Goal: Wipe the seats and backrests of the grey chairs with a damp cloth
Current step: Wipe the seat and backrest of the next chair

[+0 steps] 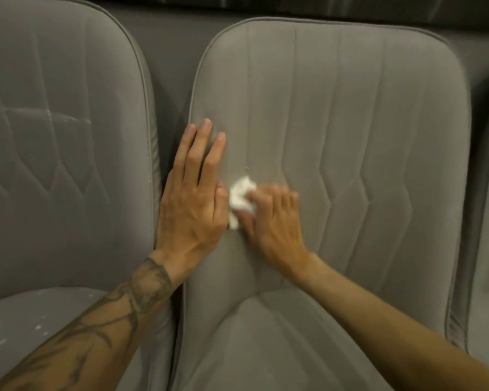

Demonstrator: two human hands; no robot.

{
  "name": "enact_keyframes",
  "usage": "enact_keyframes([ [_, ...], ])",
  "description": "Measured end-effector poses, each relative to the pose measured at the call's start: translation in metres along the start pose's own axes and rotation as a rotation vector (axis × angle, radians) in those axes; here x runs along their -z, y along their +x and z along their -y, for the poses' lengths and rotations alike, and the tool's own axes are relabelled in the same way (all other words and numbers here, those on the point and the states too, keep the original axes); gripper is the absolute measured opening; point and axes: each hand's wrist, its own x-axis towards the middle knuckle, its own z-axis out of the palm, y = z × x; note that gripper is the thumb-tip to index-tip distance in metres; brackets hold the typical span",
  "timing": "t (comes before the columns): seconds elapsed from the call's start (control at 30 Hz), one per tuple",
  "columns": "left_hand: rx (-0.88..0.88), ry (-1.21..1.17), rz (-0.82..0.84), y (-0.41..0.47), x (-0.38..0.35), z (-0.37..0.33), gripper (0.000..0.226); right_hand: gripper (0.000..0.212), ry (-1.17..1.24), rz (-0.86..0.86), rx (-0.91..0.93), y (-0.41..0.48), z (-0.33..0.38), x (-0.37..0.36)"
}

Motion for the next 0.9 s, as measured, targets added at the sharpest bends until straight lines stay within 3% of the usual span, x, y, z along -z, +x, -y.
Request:
enact_keyframes([
  [0.07, 0.004, -0.002, -0.003, 0.000, 0.000, -0.001, 0.070, 0.027, -0.027, 0.084, 0.138, -0.019, -0.009, 0.005],
  [0.13, 0.003, 0.001, -0.001, -0.001, 0.000, -0.001, 0.070, 0.027, -0.071, 0.048, 0.181, 0.004, -0.026, 0.007],
  [0.3, 0.007, 0.005, -0.003, -0.001, 0.000, -0.001, 0.070, 0.023, -0.060, -0.154, -0.142, 0.041, -0.025, -0.005],
  [0.47, 0.002, -0.004, -0.001, -0.001, 0.001, -0.002, 0.070, 0.024, -0.031, -0.013, 0.073, -0.001, -0.012, 0.000],
  [0.63, -0.014, -0.004, -0.005, -0.002, -0.001, 0.001, 0.070, 0.023, -0.064, -0.162, -0.163, 0.020, -0.014, -0.009],
  [0.8, -0.019, 0.002, -0.018, -0.002, -0.002, 0.001, 0.069, 0.026, -0.043, 0.034, 0.084, -0.029, -0.007, -0.003],
  [0.9, -0.015, 0.003, -0.018, -0.003, -0.002, 0.002, 0.069, 0.025, -0.149, -0.019, 0.147, 0.017, -0.046, 0.009],
])
